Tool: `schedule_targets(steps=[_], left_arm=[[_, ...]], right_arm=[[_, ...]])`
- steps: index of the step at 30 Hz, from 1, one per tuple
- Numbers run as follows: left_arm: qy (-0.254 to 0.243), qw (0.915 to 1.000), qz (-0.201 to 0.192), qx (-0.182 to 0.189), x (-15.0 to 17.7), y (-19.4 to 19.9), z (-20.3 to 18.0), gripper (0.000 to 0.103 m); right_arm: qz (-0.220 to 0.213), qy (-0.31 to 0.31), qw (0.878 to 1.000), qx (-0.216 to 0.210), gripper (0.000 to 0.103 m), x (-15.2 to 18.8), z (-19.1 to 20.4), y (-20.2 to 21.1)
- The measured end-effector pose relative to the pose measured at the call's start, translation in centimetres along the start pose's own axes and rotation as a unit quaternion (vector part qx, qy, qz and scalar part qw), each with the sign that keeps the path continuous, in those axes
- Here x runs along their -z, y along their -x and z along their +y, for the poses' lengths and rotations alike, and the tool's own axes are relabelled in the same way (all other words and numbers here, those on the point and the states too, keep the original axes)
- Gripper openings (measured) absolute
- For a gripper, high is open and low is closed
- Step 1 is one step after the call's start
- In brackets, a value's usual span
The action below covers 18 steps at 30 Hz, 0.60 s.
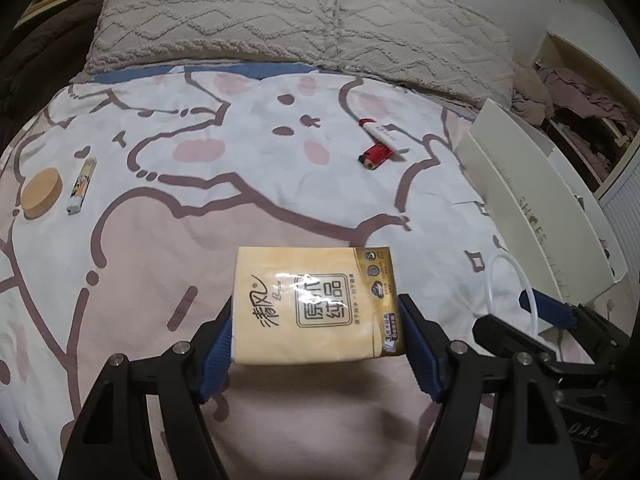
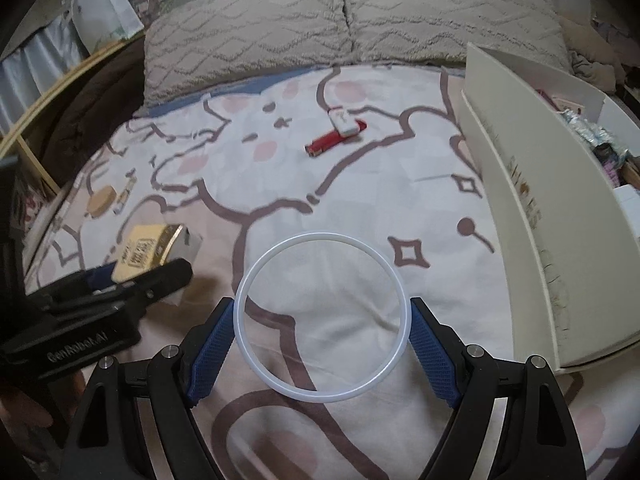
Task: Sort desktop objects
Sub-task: 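Carry the tissue pack and ring with both tools toward the shoe box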
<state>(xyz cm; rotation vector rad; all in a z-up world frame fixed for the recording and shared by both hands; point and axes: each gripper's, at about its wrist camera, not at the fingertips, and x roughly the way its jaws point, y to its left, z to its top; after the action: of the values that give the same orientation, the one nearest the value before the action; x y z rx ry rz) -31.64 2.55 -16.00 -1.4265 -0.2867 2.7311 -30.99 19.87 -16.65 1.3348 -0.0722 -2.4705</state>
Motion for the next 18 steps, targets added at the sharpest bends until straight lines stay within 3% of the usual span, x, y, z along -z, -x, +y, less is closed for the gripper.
schedule_targets(steps=[18], left_arm=[[-0.036,0.9981,-0.047,0.017,-2.3,3.6,-4.0,0.074]], right_arm=[[-0.086,-0.014,0.996,0.003,0.084,-2.6,-2.4,8.1]])
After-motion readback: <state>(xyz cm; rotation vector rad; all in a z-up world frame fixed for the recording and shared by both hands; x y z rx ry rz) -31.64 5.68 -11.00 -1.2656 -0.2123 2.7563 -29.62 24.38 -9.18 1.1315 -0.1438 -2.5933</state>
